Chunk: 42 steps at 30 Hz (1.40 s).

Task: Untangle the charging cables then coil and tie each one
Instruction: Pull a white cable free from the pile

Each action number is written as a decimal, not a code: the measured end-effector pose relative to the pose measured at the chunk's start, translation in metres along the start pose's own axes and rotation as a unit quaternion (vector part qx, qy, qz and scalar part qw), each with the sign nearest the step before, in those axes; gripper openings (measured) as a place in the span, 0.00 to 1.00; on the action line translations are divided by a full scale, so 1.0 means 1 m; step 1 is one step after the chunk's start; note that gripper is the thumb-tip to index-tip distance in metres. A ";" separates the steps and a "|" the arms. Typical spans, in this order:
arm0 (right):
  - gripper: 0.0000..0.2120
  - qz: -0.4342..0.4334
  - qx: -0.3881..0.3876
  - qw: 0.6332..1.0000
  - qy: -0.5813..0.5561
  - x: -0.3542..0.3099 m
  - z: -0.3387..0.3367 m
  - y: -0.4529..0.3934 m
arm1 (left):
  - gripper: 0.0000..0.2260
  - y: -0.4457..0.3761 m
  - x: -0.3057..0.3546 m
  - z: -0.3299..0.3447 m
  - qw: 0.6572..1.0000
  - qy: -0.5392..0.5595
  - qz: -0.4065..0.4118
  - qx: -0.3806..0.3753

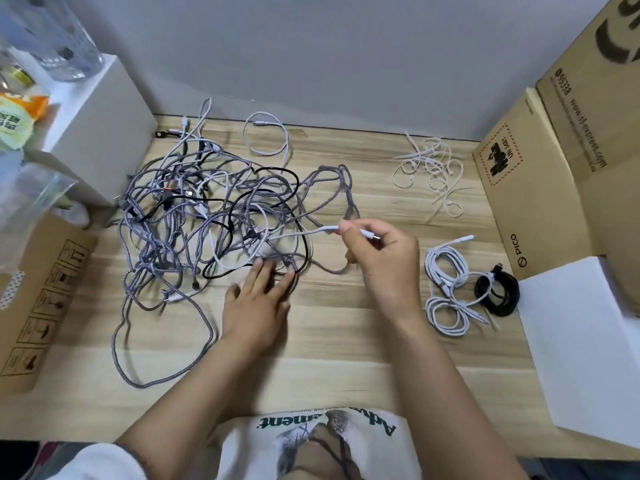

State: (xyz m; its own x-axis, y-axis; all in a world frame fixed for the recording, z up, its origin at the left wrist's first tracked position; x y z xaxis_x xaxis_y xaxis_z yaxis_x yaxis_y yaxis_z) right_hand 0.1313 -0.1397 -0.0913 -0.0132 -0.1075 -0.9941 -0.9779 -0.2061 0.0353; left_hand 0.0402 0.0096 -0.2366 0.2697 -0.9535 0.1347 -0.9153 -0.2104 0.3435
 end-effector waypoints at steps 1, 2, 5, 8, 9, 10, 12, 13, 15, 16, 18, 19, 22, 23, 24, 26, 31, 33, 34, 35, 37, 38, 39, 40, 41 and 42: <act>0.12 0.001 0.004 0.999 -0.039 -0.008 -0.002 0.003 | 0.24 -0.003 0.001 -0.005 1.000 0.018 0.001 -0.010; 0.12 -0.005 0.011 0.997 -0.071 -0.013 -0.004 0.006 | 0.24 -0.006 0.002 -0.008 0.999 0.040 -0.003 -0.029; 0.07 -0.025 0.023 0.989 -0.147 -0.024 -0.003 0.013 | 0.21 -0.011 0.013 -0.022 0.983 0.159 -0.022 -0.087; 0.08 0.006 -0.001 0.965 -0.264 -0.018 0.000 0.010 | 0.08 -0.002 0.029 -0.057 0.828 0.550 -0.075 -0.076; 0.10 0.021 -0.024 0.954 -0.300 -0.018 0.002 0.010 | 0.09 0.000 0.035 -0.066 0.751 0.648 -0.081 -0.096; 0.11 0.036 -0.047 0.944 -0.323 -0.017 0.004 0.011 | 0.11 0.003 0.042 -0.072 0.669 0.727 -0.077 -0.133; 0.12 0.064 -0.085 0.939 -0.328 -0.013 0.006 0.013 | 0.14 0.004 0.053 -0.083 0.495 0.845 -0.056 -0.195; 0.12 0.076 -0.099 0.940 -0.317 -0.011 0.007 0.016 | 0.13 0.000 0.051 -0.087 0.414 0.890 -0.056 -0.185; 0.13 0.090 -0.117 0.946 -0.290 -0.003 0.002 0.019 | 0.10 -0.008 0.041 -0.090 0.285 0.945 -0.089 -0.131; 0.13 0.099 -0.121 0.950 -0.269 0.001 -0.003 0.020 | 0.06 -0.012 0.035 -0.092 0.248 0.957 -0.110 -0.102; 0.14 0.128 -0.118 0.962 -0.211 0.009 -0.018 0.020 | 0.14 -0.019 0.022 -0.091 0.214 0.965 -0.143 -0.051; 0.15 0.146 -0.115 0.966 -0.180 0.012 -0.027 0.021 | 0.17 -0.022 0.014 -0.089 0.214 0.965 -0.150 -0.027; 0.16 0.190 -0.118 0.970 -0.100 0.016 -0.050 0.020 | 0.23 -0.025 0.001 -0.085 0.214 0.963 -0.160 0.020; 0.16 0.200 -0.121 0.970 -0.063 0.016 -0.056 0.021 | 0.23 -0.024 0.001 -0.084 0.216 0.962 -0.163 0.020; 0.17 0.208 -0.124 0.970 -0.024 0.015 -0.062 0.021 | 0.22 -0.025 0.000 -0.082 0.217 0.961 -0.169 0.020; 0.17 0.219 -0.136 0.965 0.048 0.014 -0.070 0.023 | 0.20 -0.026 0.000 -0.078 0.214 0.960 -0.181 0.023; 0.18 0.181 -0.159 0.942 0.235 0.019 -0.067 0.022 | 0.16 -0.022 0.014 -0.077 0.297 0.940 -0.165 0.021; 0.16 0.115 -0.085 0.966 0.216 0.016 -0.054 0.015 | 0.16 -0.014 0.036 -0.086 0.368 0.925 -0.088 -0.030; 0.14 0.083 -0.054 0.977 0.189 0.012 -0.042 0.014 | 0.16 -0.008 0.050 -0.090 0.414 0.907 -0.046 -0.058; 0.12 0.063 -0.049 0.984 0.160 0.010 -0.027 0.015 | 0.15 -0.001 0.063 -0.092 0.457 0.886 -0.013 -0.079; 0.06 0.056 -0.094 0.986 0.129 0.011 0.008 0.022 | 0.14 0.008 0.082 -0.090 0.492 0.866 0.024 -0.091; 0.08 0.058 -0.121 0.980 0.150 0.015 0.020 0.027 | 0.13 0.010 0.085 -0.088 0.488 0.868 0.025 -0.083; 0.11 0.054 -0.142 0.970 0.190 0.018 0.027 0.030 | 0.13 0.010 0.085 -0.086 0.485 0.871 0.015 -0.075; 0.14 0.050 -0.156 0.959 0.231 0.021 0.029 0.032 | 0.12 0.010 0.082 -0.084 0.484 0.872 0.001 -0.073; 0.16 0.048 -0.164 0.952 0.254 0.023 0.028 0.034 | 0.10 0.009 0.078 -0.082 0.475 0.876 -0.012 -0.078; 0.17 0.048 -0.167 0.949 0.263 0.023 0.025 0.034 | 0.10 0.006 0.073 -0.080 0.445 0.891 -0.028 -0.086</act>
State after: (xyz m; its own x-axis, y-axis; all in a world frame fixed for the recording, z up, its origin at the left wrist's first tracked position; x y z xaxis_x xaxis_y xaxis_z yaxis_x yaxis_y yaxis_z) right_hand 0.0921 -0.1248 -0.1151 0.0940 -0.5939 -0.7990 -0.8557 -0.4585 0.2401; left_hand 0.0783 -0.0437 -0.1508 0.2404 0.7691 0.5922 -0.8969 -0.0574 0.4386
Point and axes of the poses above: each hand's wrist, its own y-axis away from the middle knuckle, its own z-axis out of the palm, x = y × z, the point moved 7 cm from there along -y, towards the middle knuckle, and after that the axes turned 2 degrees about z, right-handed, at the moved point
